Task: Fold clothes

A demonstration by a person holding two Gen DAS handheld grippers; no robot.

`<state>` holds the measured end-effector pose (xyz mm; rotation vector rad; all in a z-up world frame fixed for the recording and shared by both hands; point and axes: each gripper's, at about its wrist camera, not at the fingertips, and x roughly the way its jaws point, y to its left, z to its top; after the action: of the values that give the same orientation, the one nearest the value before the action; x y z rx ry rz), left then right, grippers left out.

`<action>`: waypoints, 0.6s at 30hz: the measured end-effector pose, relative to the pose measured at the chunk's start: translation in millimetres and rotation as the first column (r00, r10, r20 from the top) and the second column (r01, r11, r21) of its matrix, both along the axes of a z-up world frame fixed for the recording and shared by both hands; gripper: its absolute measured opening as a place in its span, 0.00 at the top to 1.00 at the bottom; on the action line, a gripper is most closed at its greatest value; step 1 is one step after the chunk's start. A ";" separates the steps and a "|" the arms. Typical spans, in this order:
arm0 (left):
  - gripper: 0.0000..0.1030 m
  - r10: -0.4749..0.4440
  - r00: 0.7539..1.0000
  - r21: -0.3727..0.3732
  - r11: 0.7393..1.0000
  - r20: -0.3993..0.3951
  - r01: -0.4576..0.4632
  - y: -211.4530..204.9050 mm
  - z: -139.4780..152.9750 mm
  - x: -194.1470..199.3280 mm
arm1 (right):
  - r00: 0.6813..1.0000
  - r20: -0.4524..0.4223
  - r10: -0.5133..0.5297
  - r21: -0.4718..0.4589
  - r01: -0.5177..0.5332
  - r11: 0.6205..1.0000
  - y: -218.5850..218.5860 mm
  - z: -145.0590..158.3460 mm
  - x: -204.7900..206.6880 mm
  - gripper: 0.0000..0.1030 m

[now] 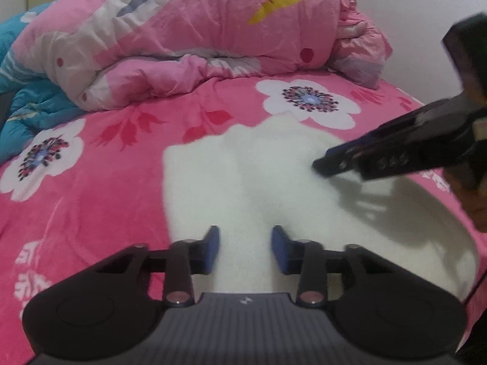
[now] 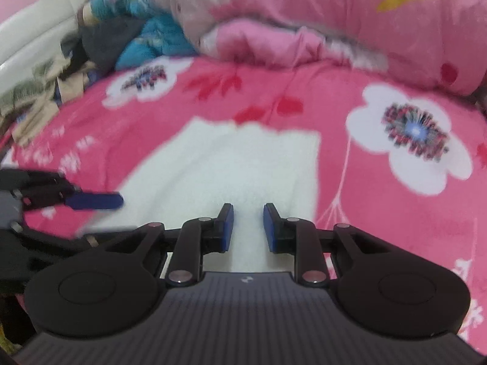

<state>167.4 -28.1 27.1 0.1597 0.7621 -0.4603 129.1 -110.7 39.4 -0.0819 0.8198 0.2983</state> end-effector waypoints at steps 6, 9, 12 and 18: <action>0.73 -0.015 0.999 -0.044 0.999 0.044 0.017 -6.8 5.2 31.0 | 0.998 0.054 -0.019 0.033 0.017 0.999 -8.9 19.7 19.2 0.79; 0.66 -0.031 0.999 -0.055 0.998 0.018 0.032 -13.7 -11.6 52.3 | 0.999 0.024 -0.035 0.049 0.034 0.998 -17.9 4.0 44.7 0.81; 0.62 -0.010 1.000 -0.084 0.996 -0.002 0.010 -6.3 -21.3 64.6 | 1.000 -0.014 -0.027 0.064 0.028 0.998 -24.2 -16.4 62.2 0.81; 0.63 -0.005 1.000 -0.133 0.991 0.029 0.009 -2.6 -12.3 84.9 | 0.999 0.038 0.017 0.088 -0.020 0.996 -14.7 6.1 71.1 0.80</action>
<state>252.3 -30.8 14.7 0.0443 0.7011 -0.5128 200.3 -125.3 45.4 -0.0120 0.7680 0.3492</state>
